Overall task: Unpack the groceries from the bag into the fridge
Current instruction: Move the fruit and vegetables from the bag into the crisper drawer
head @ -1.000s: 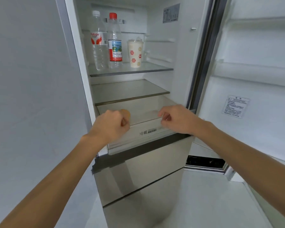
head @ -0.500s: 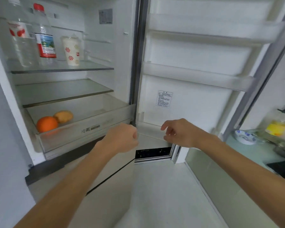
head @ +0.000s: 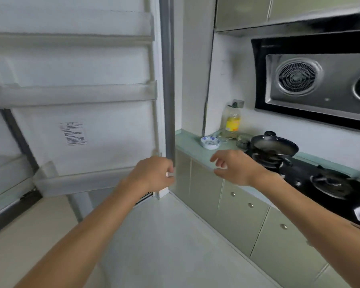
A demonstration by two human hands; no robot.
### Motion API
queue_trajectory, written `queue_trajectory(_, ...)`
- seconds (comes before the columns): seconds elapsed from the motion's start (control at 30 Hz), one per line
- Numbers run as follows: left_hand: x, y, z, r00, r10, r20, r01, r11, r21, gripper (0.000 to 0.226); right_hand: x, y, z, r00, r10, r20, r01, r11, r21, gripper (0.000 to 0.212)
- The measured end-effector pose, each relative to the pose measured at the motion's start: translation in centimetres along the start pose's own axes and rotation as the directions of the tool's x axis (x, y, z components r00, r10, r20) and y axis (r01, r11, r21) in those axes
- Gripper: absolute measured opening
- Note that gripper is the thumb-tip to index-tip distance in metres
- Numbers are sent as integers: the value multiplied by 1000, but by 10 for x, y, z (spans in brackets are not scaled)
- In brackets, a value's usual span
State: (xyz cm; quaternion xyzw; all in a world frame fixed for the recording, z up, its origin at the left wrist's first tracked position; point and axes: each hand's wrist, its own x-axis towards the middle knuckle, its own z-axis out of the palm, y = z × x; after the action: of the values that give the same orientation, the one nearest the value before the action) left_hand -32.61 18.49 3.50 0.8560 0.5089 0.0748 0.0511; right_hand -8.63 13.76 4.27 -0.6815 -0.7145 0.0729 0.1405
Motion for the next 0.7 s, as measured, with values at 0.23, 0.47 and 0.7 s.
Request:
queue_trajectory(0.23,74,140,31,961,275,29,-276,961,26,28,-72,133,-41,965,241,-107,-239,971,30,34)
queue_trajectory(0.47,107,296,73,853,522,2,-522,853,-19,31,-165,246,-77,868,464,-173,-470,883,11,34)
queue_trajectory(0.7,123,418,110,716,697,39,-696,717,-38,32,-234,322,-93,742,631,-224,-636,769,62,35)
